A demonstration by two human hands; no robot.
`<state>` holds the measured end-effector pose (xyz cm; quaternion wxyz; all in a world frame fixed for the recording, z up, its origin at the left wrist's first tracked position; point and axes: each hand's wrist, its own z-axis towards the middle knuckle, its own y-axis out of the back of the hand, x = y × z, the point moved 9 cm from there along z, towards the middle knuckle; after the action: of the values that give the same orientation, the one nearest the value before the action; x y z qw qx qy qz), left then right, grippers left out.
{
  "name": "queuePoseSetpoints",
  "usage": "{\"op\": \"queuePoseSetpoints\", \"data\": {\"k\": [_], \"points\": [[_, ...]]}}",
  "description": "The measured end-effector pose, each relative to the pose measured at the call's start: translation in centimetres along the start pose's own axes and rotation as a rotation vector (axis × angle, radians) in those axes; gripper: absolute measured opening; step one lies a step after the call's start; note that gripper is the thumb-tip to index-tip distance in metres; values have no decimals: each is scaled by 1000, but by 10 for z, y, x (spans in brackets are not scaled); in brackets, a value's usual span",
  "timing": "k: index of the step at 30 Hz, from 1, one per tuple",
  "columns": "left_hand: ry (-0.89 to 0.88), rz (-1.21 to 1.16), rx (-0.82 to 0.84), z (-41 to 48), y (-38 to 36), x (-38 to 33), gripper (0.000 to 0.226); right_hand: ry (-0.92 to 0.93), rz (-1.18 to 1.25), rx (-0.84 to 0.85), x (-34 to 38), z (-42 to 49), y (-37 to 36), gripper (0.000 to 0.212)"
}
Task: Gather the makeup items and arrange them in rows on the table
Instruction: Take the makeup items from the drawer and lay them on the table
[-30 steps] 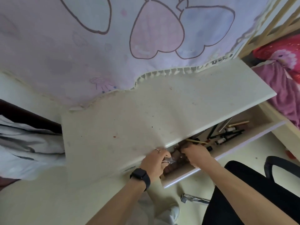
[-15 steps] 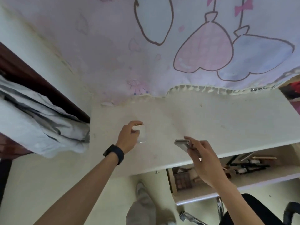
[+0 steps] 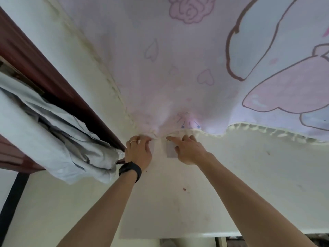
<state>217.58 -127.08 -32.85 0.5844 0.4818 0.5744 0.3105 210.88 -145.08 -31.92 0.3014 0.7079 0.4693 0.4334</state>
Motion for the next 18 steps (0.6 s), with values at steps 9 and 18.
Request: {"op": "queuePoseSetpoints", "data": {"k": [9,18], "points": [[-150,88,96,-17,-32,-1,58,22,-93,-206,25,19,-3,59],[-253,111,56,-34,-28,-14,68,28,-1,-326,1,-23,-38,71]]}}
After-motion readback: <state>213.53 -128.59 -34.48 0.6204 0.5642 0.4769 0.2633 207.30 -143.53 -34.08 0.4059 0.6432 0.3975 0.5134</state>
